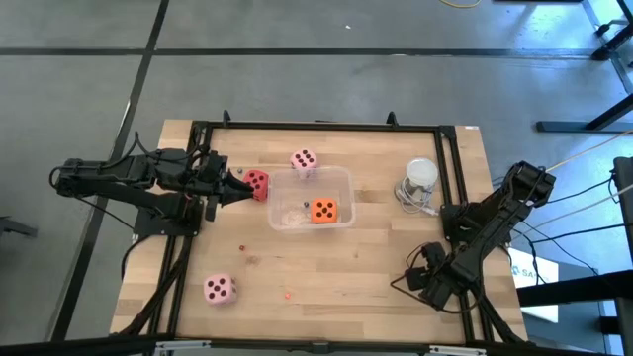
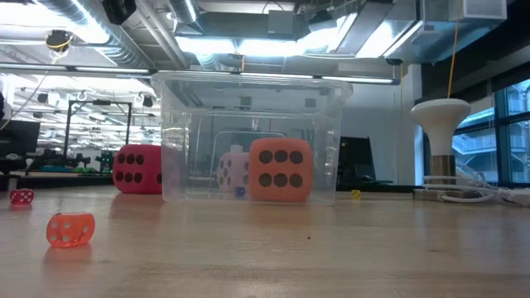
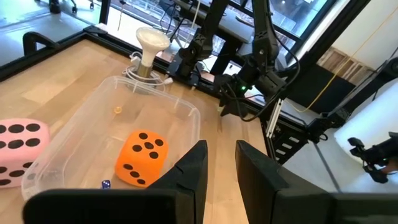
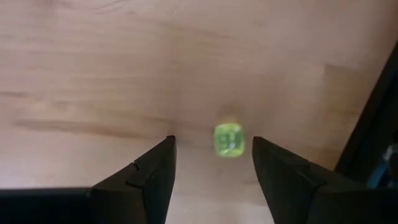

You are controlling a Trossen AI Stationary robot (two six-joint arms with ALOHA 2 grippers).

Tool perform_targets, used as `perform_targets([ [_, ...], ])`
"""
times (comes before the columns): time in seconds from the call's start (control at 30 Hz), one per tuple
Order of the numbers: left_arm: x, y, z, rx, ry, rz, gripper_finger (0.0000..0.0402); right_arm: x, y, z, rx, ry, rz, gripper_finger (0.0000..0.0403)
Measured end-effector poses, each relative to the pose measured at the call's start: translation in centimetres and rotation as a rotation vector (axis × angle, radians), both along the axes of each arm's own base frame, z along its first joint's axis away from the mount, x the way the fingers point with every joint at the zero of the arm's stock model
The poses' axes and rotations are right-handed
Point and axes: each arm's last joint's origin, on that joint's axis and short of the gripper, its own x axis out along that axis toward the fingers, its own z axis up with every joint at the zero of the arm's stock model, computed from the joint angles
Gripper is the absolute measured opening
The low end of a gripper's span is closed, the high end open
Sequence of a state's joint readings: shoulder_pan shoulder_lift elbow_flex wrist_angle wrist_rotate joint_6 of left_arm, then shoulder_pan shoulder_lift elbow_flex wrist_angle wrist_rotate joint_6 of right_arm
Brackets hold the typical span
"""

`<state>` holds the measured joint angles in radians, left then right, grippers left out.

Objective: Pick & Place Dice
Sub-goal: Put the small green dice into the transparent bin

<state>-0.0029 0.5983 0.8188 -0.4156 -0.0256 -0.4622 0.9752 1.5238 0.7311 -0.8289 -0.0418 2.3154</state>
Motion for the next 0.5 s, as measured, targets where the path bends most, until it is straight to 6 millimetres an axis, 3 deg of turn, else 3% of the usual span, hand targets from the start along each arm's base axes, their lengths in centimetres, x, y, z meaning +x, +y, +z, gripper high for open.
perform_targets([
  [0.5, -0.01, 0.00, 0.00, -0.014, -0.001, 0.003, 0.0077, -0.24, -0.35, -0.42, -0.010, 0.008, 0.019, 0.0128],
])
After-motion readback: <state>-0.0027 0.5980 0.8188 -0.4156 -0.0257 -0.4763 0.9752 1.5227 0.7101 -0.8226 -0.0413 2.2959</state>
